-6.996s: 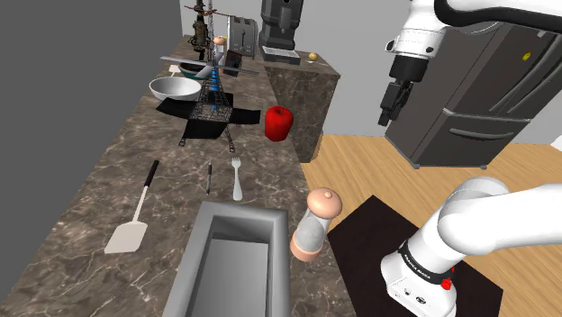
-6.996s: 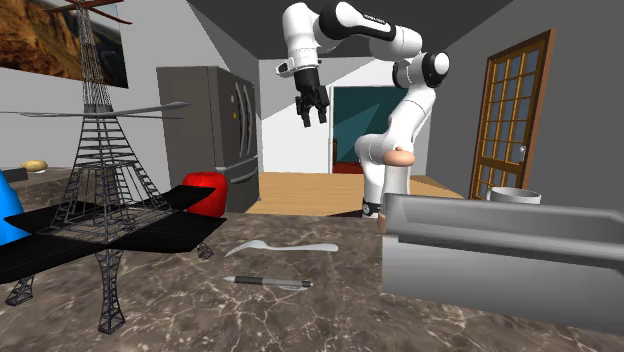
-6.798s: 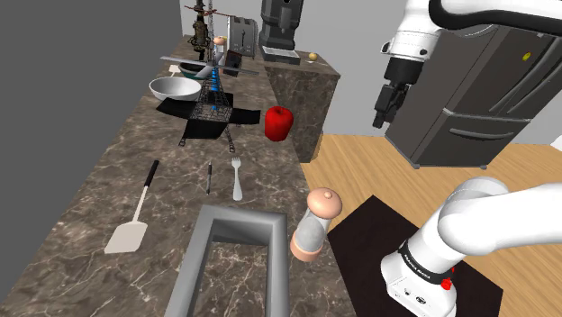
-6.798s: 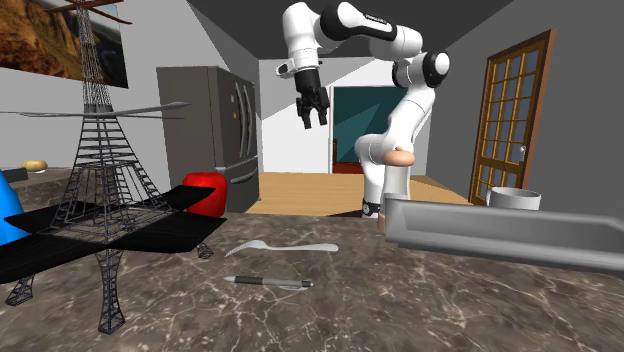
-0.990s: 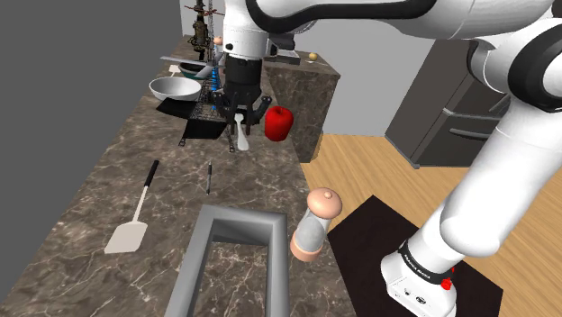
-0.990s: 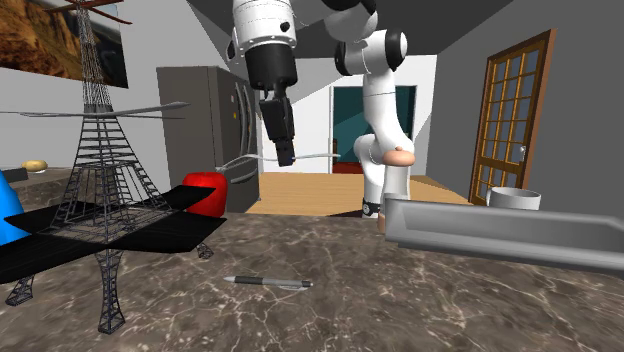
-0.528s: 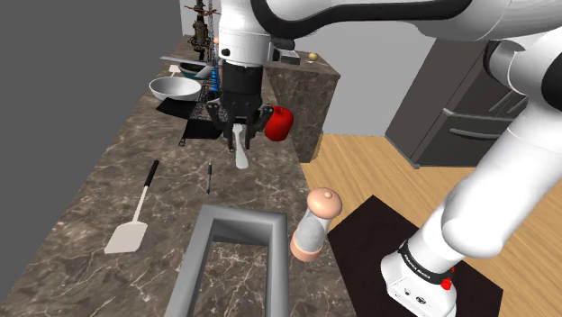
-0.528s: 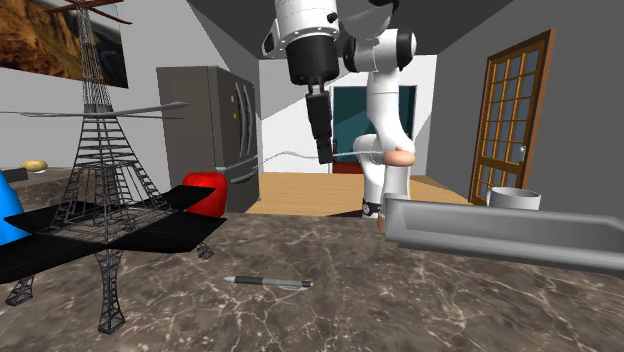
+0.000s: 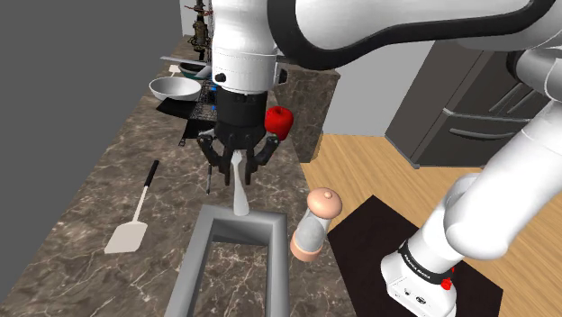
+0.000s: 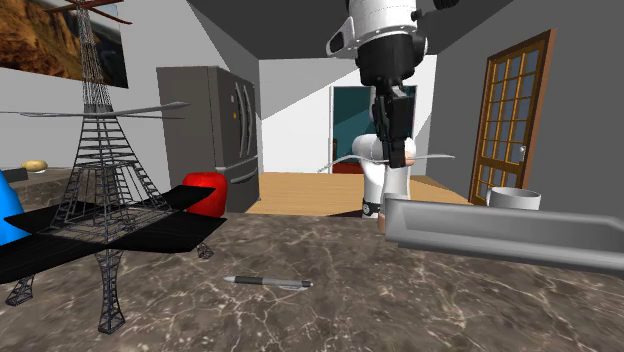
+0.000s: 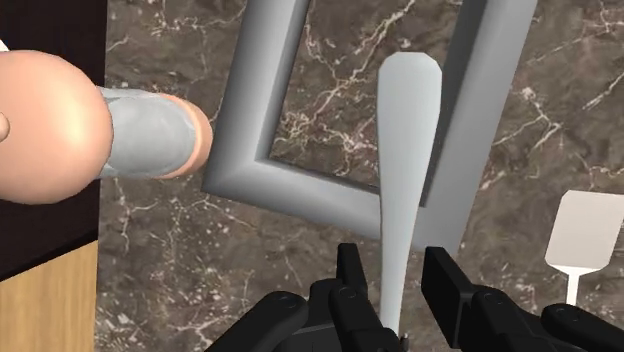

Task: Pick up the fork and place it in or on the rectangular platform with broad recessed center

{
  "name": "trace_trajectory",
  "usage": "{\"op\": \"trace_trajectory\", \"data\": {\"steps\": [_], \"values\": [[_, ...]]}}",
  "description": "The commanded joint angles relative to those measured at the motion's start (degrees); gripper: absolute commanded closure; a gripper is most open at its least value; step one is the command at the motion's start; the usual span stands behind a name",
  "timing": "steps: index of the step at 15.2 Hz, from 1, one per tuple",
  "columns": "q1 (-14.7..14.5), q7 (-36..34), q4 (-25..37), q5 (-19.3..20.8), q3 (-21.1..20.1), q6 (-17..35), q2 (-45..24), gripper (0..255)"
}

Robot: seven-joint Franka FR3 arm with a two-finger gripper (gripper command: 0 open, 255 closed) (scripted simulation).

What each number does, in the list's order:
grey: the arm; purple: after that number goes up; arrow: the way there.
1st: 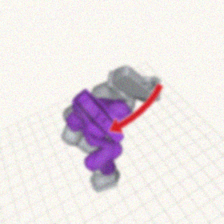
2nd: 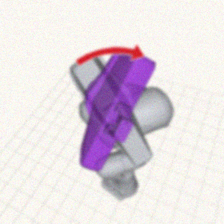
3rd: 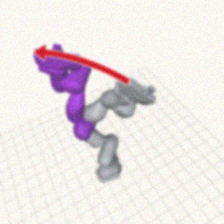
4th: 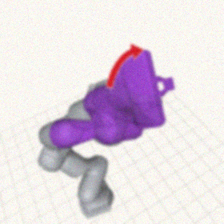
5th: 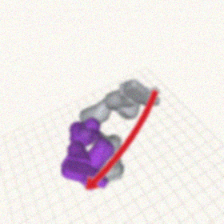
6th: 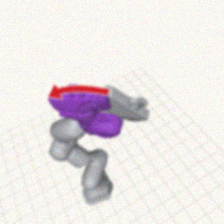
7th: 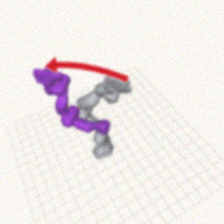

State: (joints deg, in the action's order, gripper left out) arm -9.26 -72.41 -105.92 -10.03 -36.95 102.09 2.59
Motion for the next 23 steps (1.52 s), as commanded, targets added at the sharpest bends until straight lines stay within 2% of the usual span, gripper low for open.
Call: {"op": "trace_trajectory", "data": {"steps": [1, 8, 14, 23], "values": [[-1.2, -2.2, -1.0, -0.7, -1.2, 0.7, 1.0, 255], [-5.5, -11.2, -2.1, -1.6, -6.4, 2.8, 1.5, 255], [-9.1, -19.9, -0.6, 0.1, -11.1, 4.5, -0.9, 255], [-9.5, -19.8, -6.5, 0.8, -11.5, 11.4, -2.3, 255]]}}
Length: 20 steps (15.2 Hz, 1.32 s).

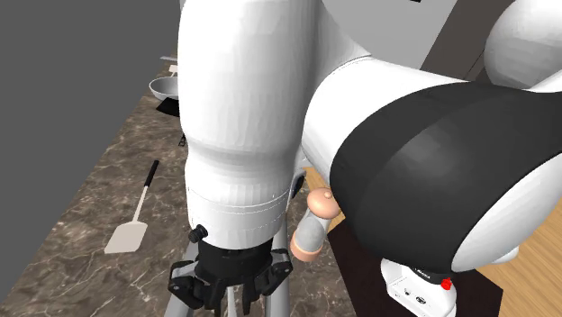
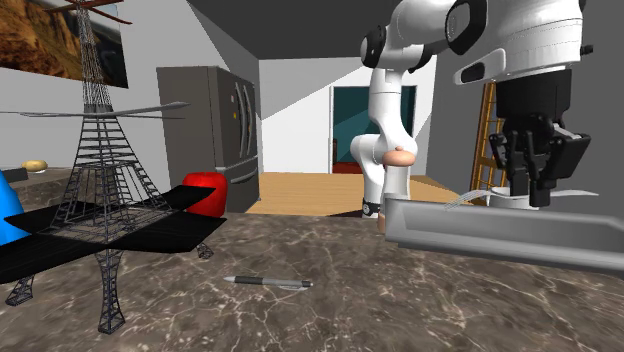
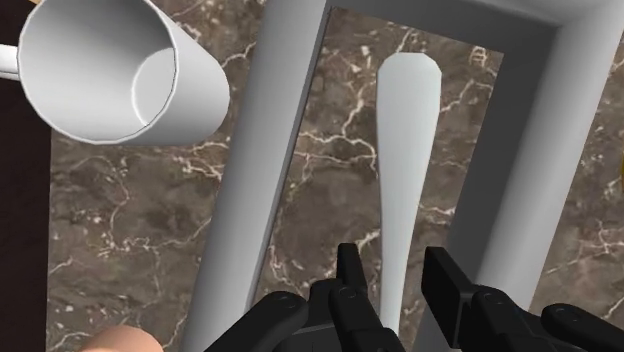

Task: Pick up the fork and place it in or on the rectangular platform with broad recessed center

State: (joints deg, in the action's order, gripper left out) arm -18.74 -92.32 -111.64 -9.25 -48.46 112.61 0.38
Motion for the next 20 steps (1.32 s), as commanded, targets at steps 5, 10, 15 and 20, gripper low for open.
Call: {"op": "trace_trajectory", "data": {"steps": [5, 10, 15, 20], "values": [[-0.1, 0.0, -1.7, 0.3, -0.1, 2.1, -0.5, 255], [-0.1, 0.0, -1.7, 0.3, -0.1, 2.1, -0.5, 0], [-0.1, 0.0, -1.7, 0.3, -0.1, 2.1, -0.5, 0], [0.7, 1.0, 4.0, -0.9, 0.8, -5.2, 1.5, 0]]}}
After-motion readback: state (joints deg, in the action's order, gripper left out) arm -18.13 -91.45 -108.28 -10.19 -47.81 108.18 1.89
